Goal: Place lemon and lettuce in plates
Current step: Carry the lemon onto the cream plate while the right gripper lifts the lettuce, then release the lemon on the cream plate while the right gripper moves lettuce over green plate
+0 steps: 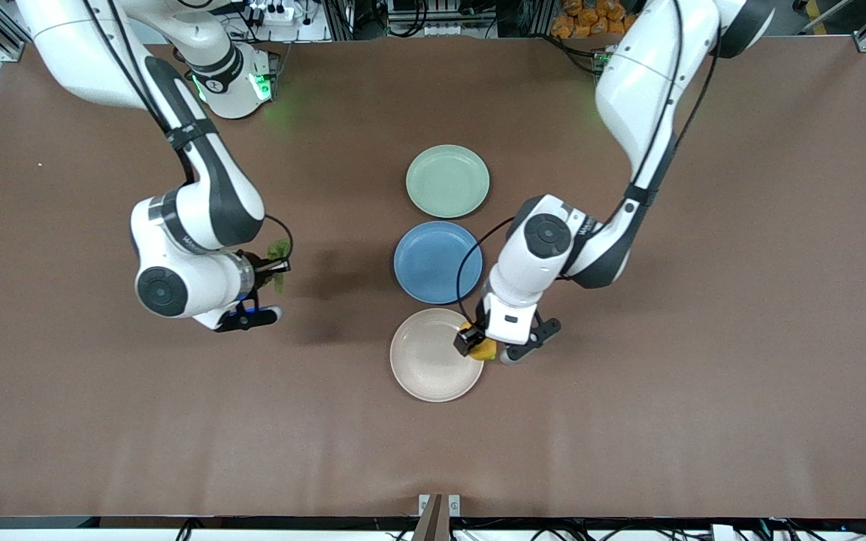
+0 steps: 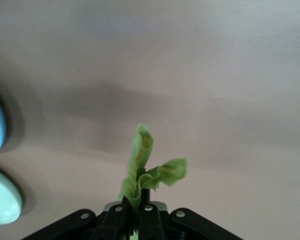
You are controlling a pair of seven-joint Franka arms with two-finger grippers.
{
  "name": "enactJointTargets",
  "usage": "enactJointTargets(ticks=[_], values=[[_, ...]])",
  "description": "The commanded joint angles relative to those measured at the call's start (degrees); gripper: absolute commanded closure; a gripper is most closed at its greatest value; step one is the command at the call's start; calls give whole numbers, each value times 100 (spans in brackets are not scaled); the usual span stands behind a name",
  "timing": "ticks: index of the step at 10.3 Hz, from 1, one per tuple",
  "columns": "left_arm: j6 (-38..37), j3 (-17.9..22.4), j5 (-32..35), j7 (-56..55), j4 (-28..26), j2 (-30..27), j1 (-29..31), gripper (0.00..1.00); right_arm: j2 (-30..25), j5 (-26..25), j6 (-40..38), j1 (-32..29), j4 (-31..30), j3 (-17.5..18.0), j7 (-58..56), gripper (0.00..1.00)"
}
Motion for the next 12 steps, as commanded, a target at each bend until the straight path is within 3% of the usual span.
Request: enactJointTargets(ticks=[1, 2, 3, 4, 5, 9, 12], values=[[311, 740, 8, -516, 46, 191, -805, 100, -73, 96, -16, 335, -26, 75, 123, 100], [416, 900, 8, -648, 46, 270, -1026, 95, -64, 157, -7, 519, 0, 75, 123, 100], [443, 1006, 8, -745, 55, 280, -1141, 84, -64, 436, 1, 651, 0, 75, 114, 100], [452, 1024, 8, -746, 64, 280, -1151, 39, -73, 587, -7, 896, 0, 66, 149, 100], [452, 1033, 26, -694, 64, 280, -1151, 0, -56, 597, -16, 1038, -9, 75, 193, 100], [443, 1059, 227, -632, 47, 201, -1090, 0, 32, 598, 89, 2065, -53, 58, 508, 100], [138, 1060, 298, -308, 3, 95, -809, 0, 24, 597, 360, 2461, -88, 66, 834, 100]])
